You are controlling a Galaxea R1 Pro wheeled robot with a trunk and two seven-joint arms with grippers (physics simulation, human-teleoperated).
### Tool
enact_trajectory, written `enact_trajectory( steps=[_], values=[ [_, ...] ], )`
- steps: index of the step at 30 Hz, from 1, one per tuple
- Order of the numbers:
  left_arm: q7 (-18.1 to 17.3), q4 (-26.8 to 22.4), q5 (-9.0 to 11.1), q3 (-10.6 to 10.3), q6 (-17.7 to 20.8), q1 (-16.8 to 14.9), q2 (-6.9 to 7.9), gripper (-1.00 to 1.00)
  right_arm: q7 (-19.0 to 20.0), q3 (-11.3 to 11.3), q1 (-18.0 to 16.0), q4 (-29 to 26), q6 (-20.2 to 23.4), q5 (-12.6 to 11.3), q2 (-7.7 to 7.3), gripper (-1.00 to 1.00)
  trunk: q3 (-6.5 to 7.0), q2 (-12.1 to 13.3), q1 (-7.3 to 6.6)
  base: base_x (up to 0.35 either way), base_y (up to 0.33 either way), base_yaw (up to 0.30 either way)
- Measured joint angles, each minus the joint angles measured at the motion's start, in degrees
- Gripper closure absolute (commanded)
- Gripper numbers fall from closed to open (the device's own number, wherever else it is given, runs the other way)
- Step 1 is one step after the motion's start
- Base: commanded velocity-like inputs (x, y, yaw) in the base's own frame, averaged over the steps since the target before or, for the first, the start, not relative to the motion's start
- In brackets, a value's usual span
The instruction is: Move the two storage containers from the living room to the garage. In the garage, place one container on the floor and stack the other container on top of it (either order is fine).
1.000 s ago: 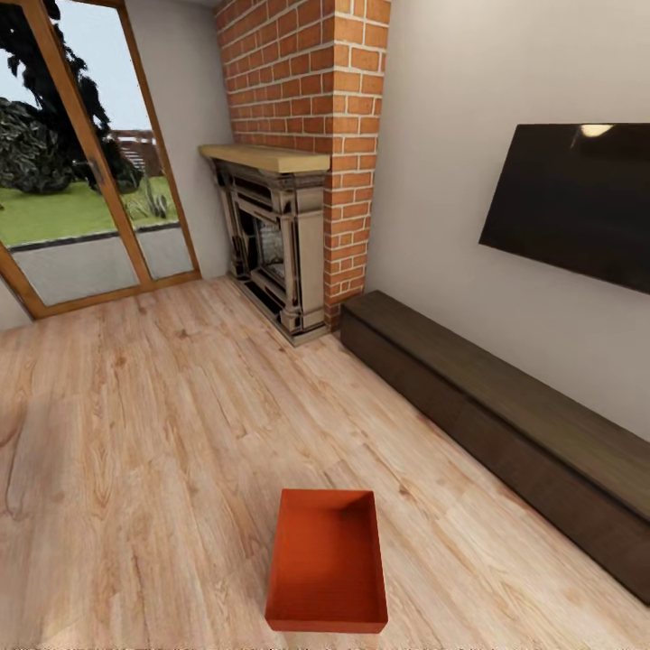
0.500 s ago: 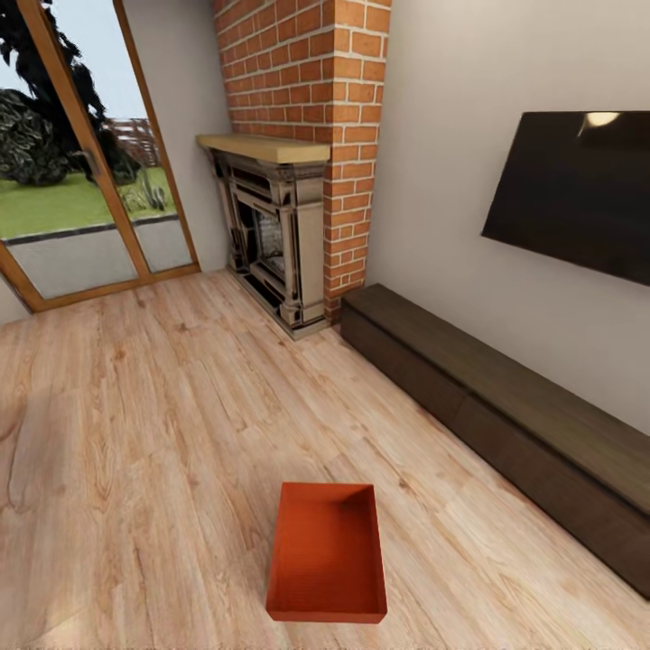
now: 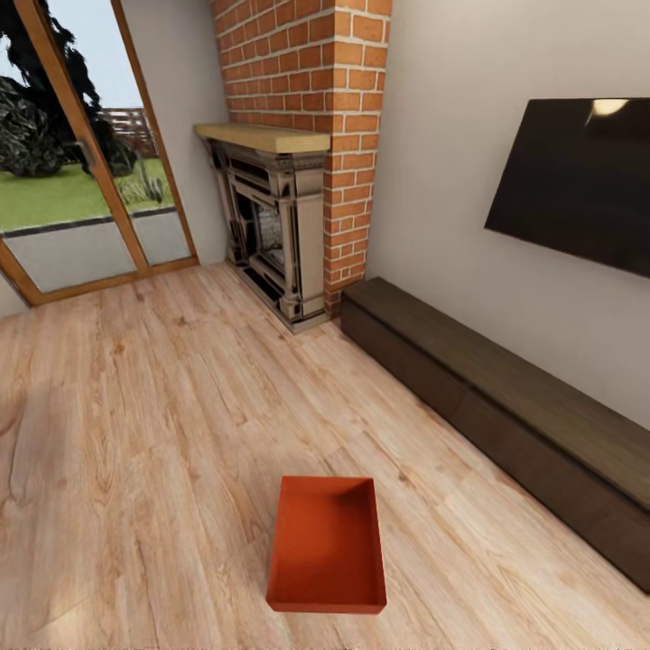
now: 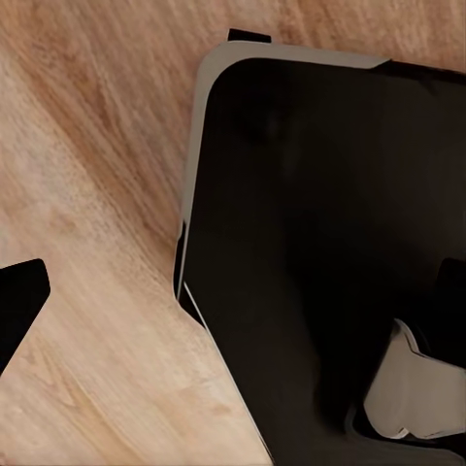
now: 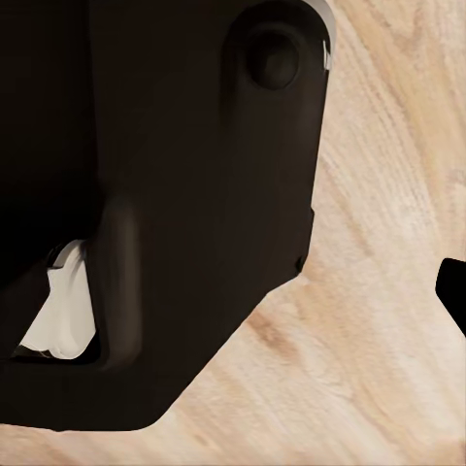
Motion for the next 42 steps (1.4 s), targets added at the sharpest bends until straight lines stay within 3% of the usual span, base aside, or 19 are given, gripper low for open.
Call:
enact_trajectory(
  steps=[42],
  values=[
    [0.0, 0.0, 0.0, 0.0, 0.0, 0.0, 0.0, -1.0, 0.02, 0.0, -0.01, 0.0, 0.1, 0.33, -0.09, -1.0, -0.14, 0.0, 0.0, 0.0, 0.0, 0.0]
  ],
)
